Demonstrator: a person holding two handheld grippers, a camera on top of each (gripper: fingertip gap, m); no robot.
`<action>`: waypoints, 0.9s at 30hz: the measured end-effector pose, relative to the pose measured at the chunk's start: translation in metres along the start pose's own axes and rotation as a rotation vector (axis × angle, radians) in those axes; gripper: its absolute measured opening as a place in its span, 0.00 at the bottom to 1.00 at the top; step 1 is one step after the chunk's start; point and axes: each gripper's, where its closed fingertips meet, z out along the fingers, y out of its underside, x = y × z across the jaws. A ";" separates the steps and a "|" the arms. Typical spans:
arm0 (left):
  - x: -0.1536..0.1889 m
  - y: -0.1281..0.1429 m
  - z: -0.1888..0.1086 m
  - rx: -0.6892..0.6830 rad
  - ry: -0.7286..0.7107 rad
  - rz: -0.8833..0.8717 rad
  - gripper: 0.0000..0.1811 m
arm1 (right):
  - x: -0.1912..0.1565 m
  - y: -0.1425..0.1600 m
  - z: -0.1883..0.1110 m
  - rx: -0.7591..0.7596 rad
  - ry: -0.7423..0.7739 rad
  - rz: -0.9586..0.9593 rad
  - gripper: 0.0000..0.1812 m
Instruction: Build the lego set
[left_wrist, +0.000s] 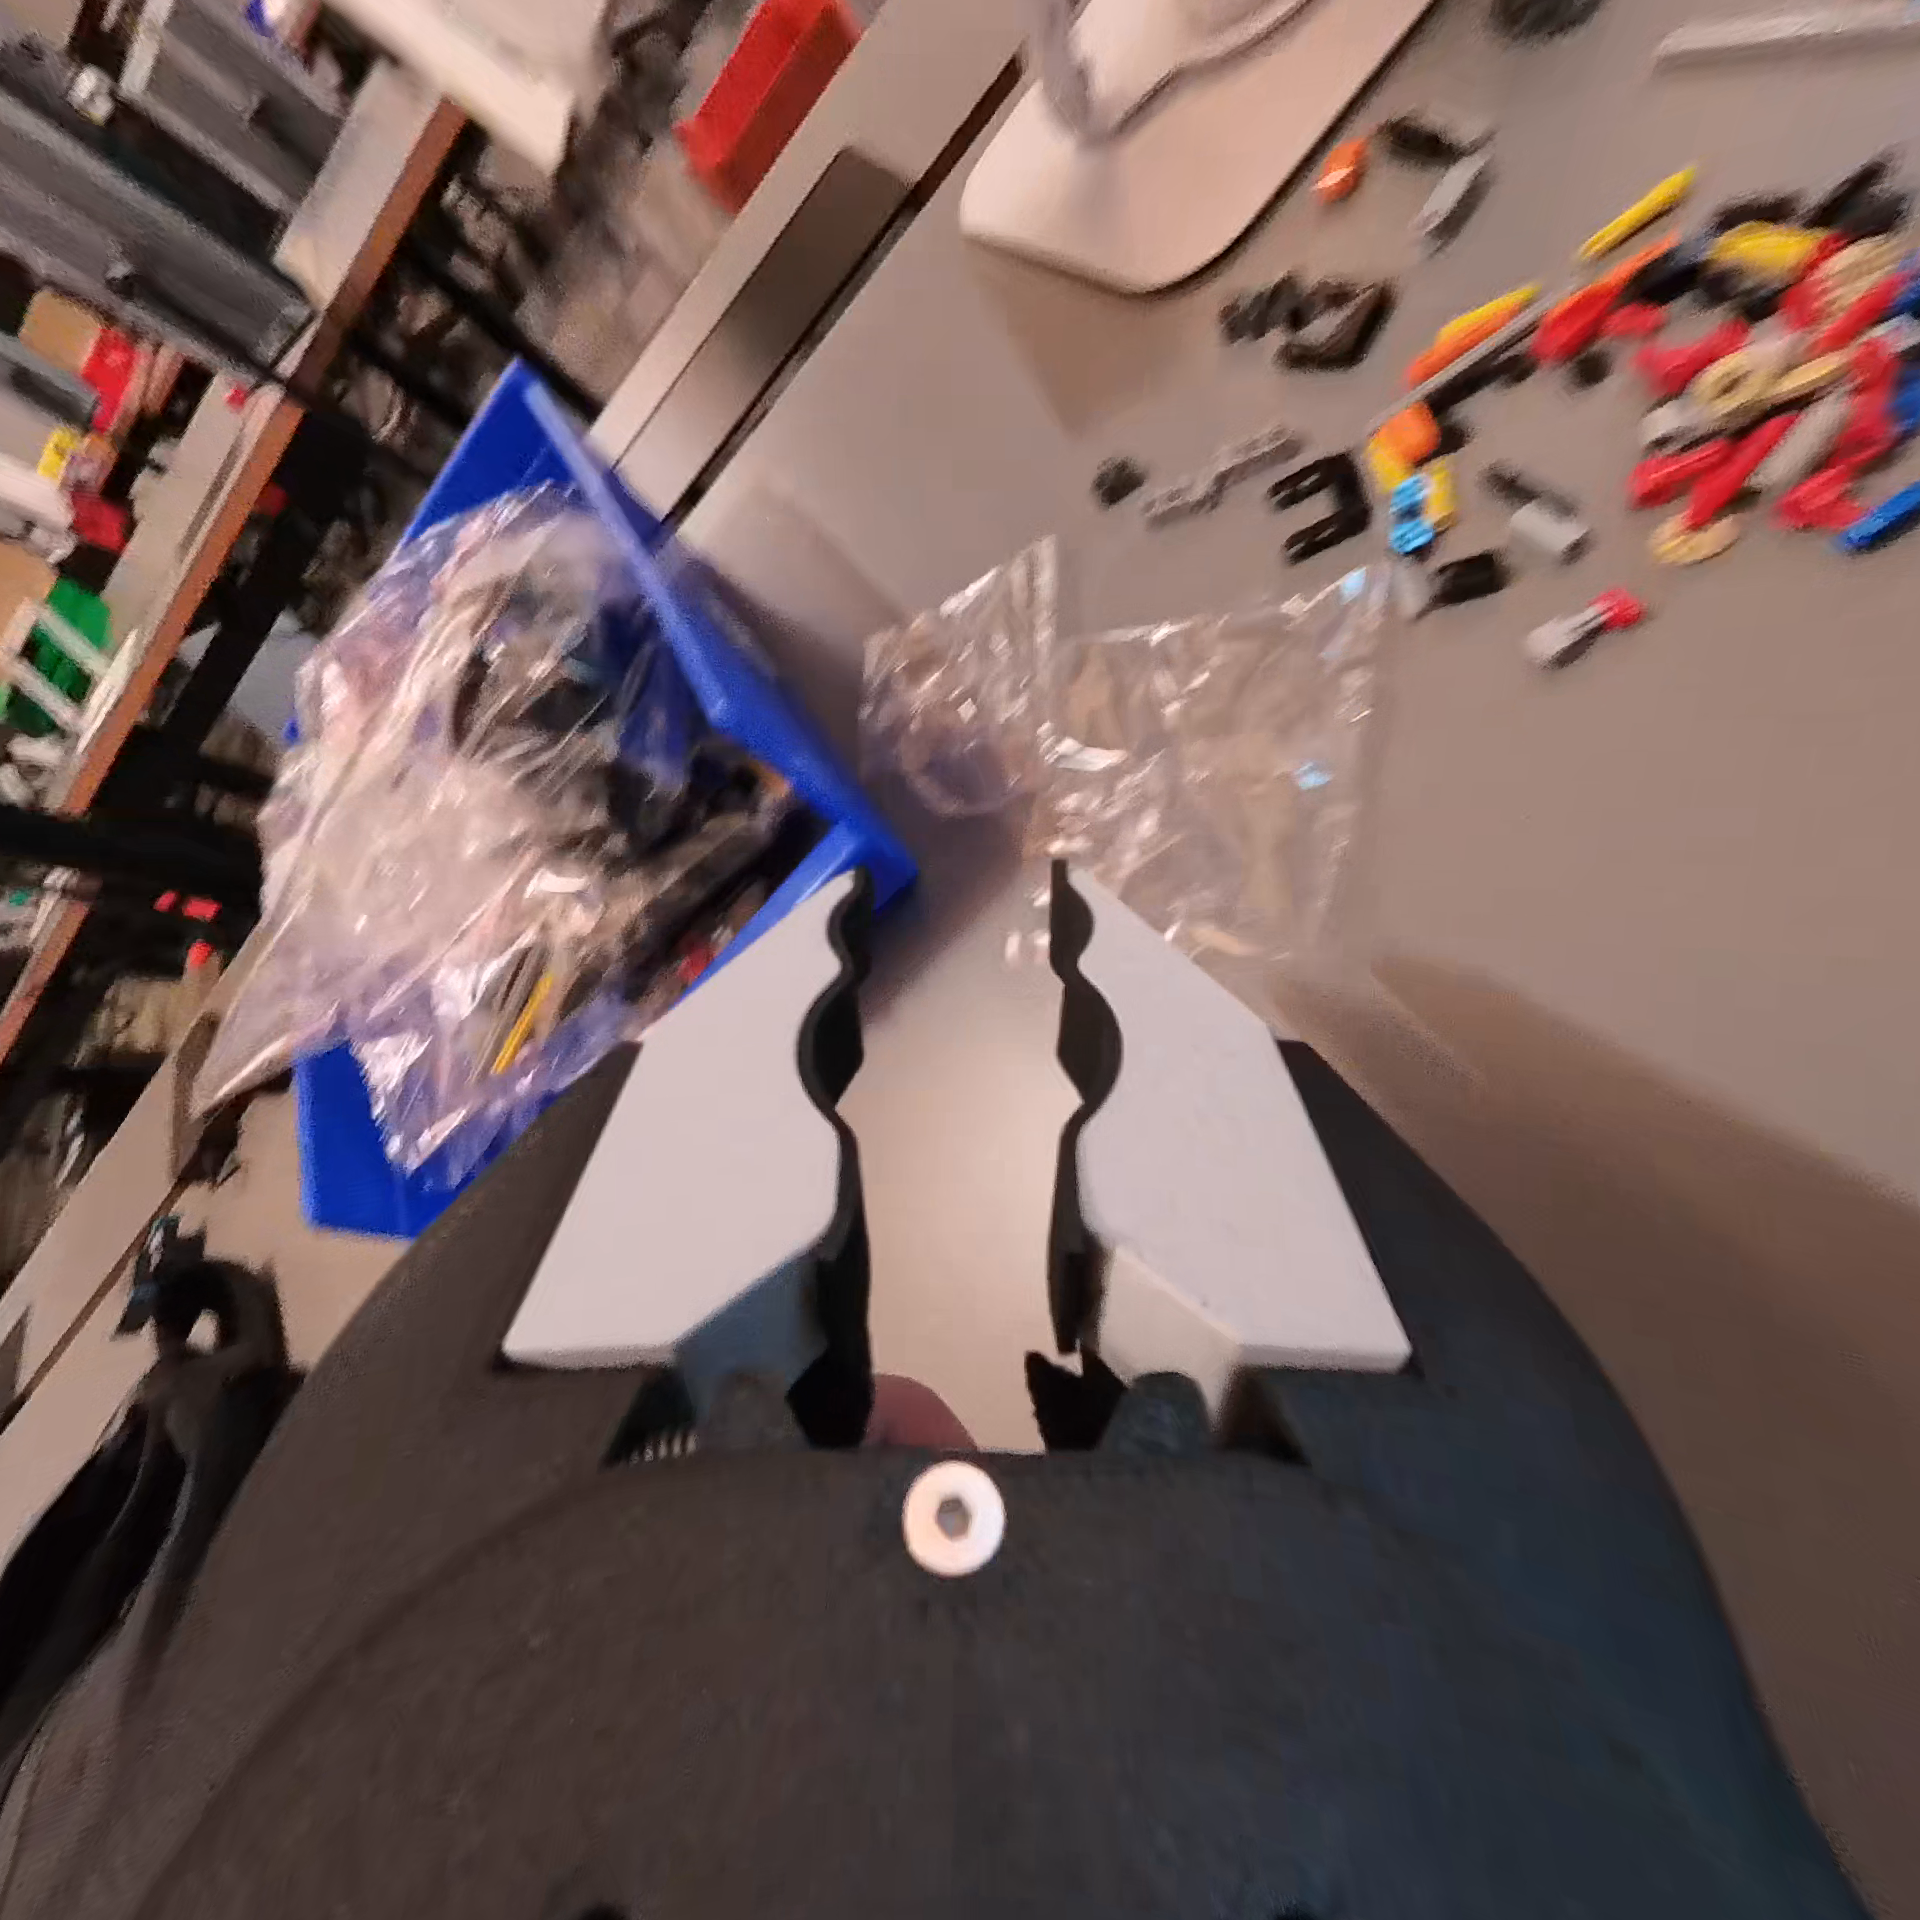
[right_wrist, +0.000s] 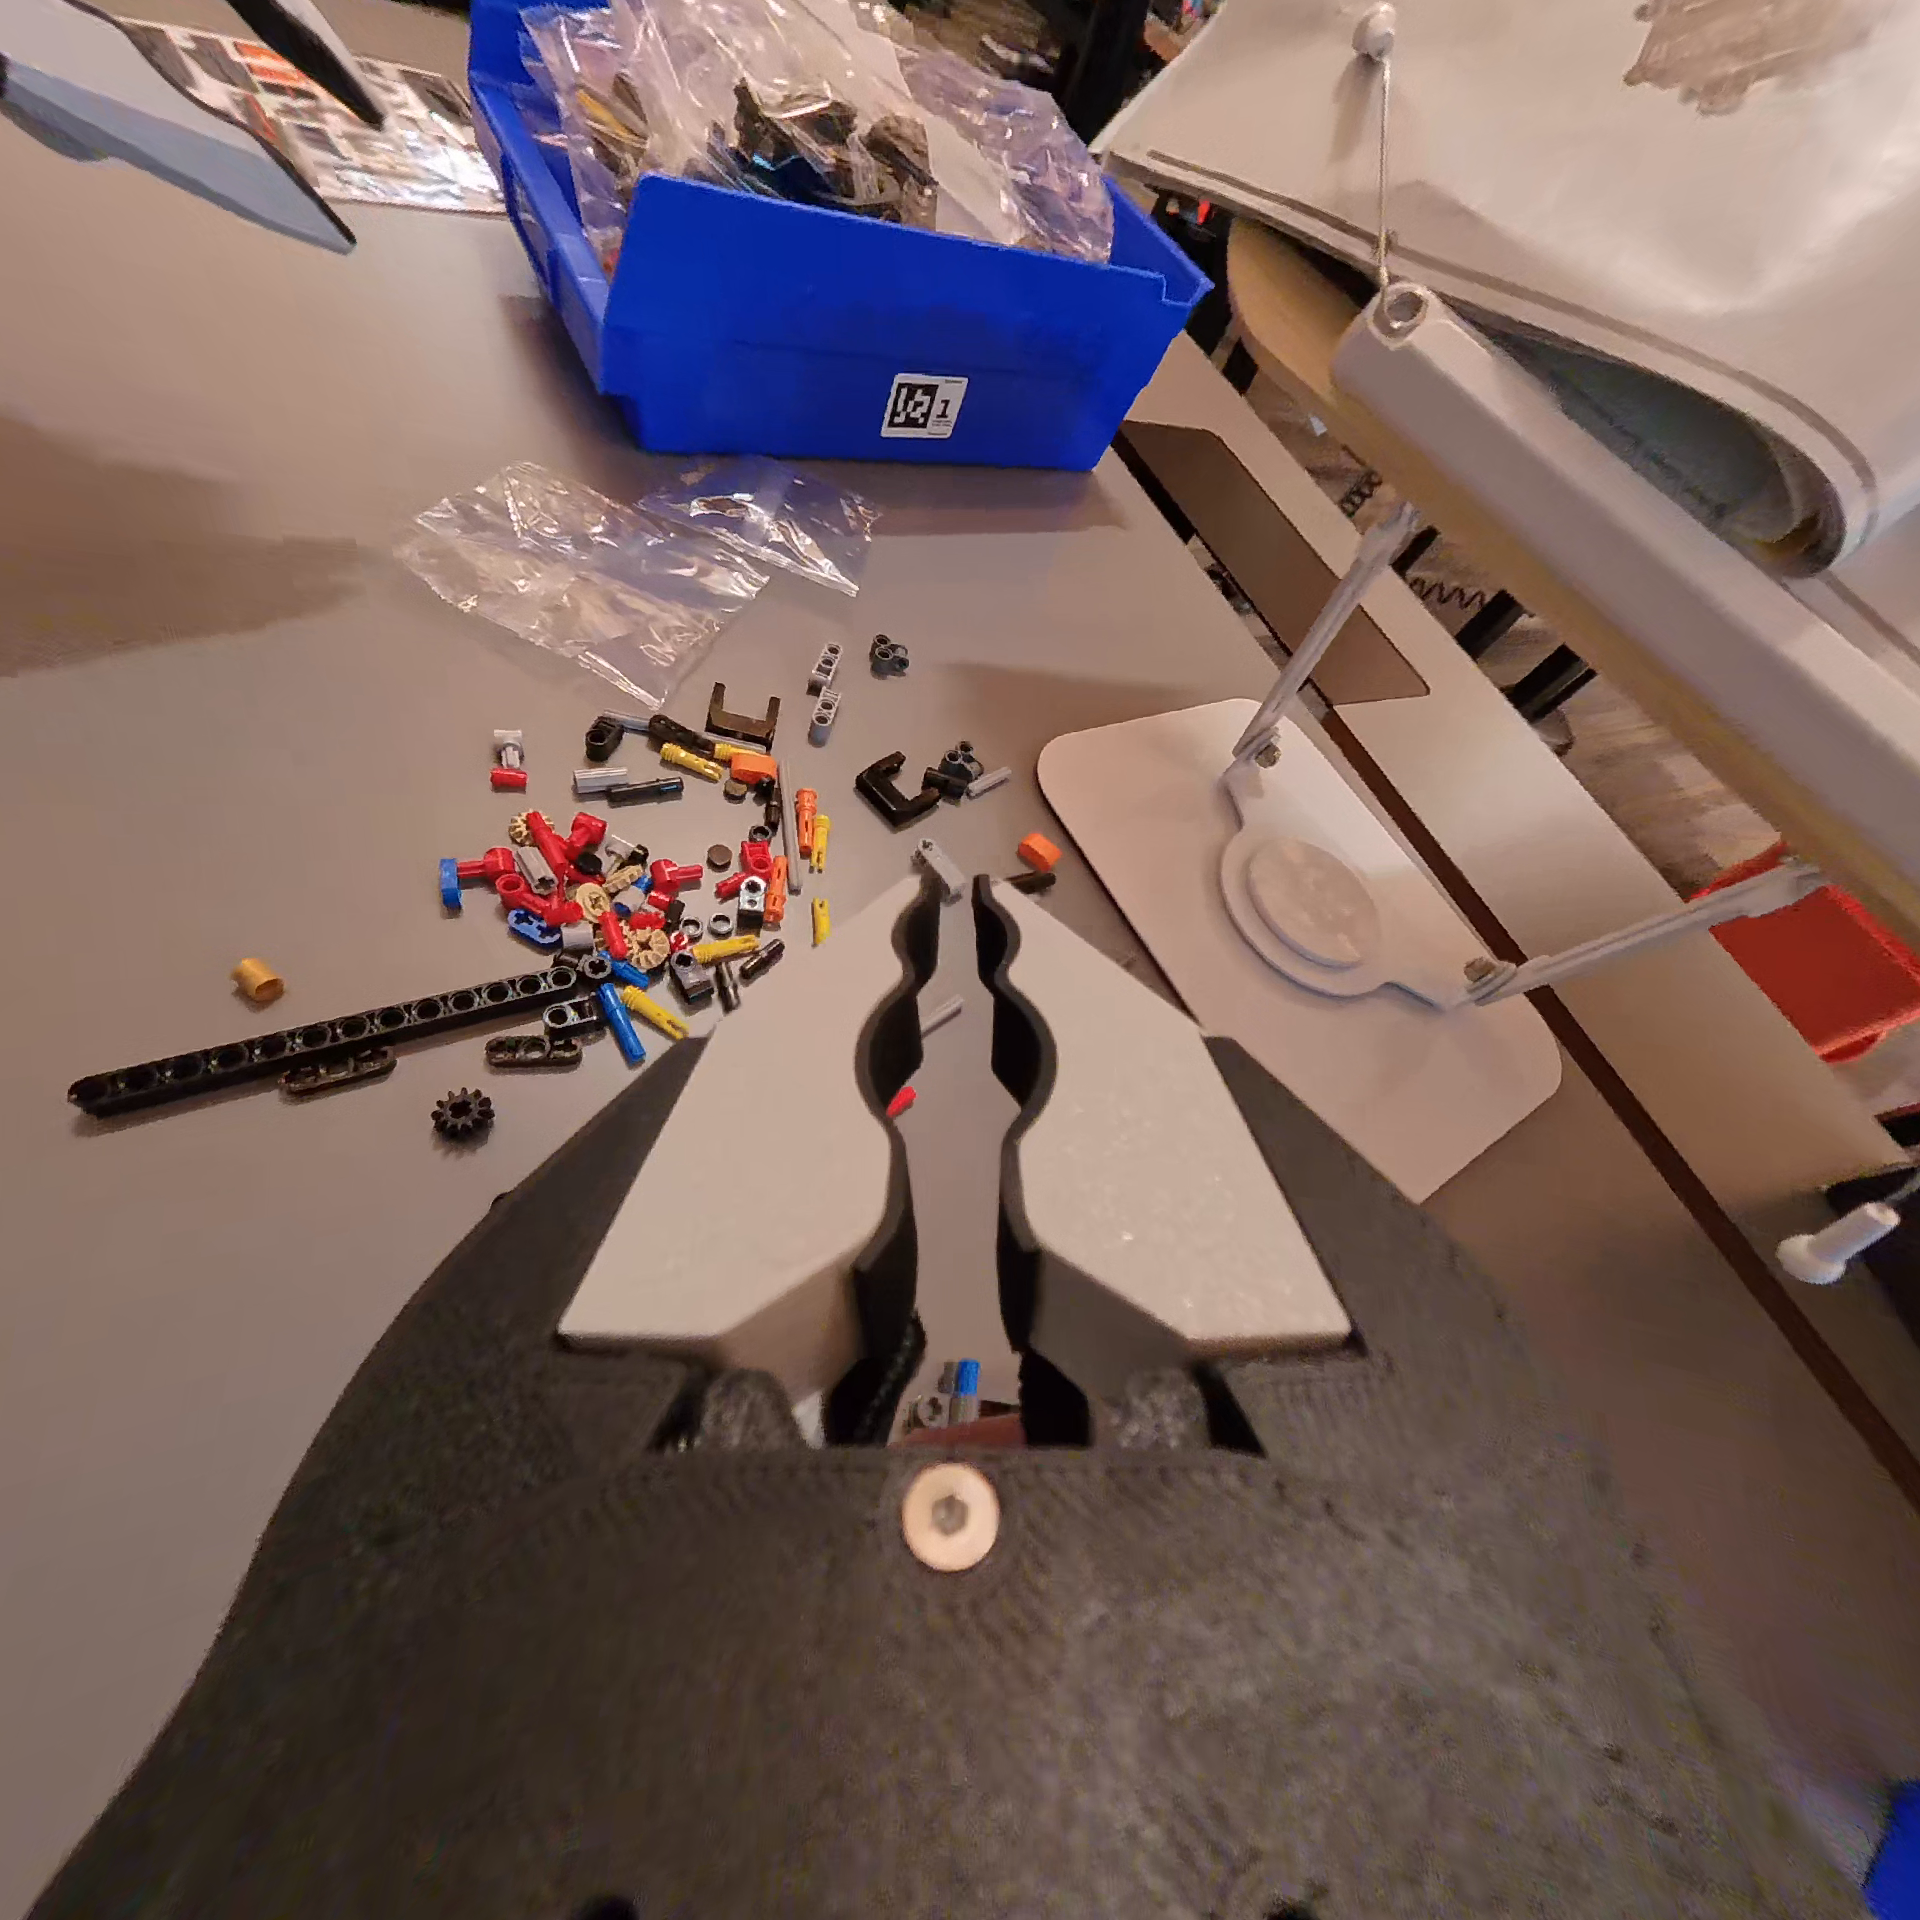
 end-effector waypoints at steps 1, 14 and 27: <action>0.010 -0.009 0.002 0.018 0.036 0.015 0.16 | -0.001 0.002 0.001 -0.012 -0.010 0.005 0.02; 0.096 -0.089 0.095 0.123 0.417 0.341 0.06 | -0.019 0.016 0.016 -0.112 -0.063 -0.006 0.04; 0.123 -0.094 0.133 0.111 0.752 0.529 0.05 | -0.016 0.020 0.015 -0.108 -0.065 0.001 0.04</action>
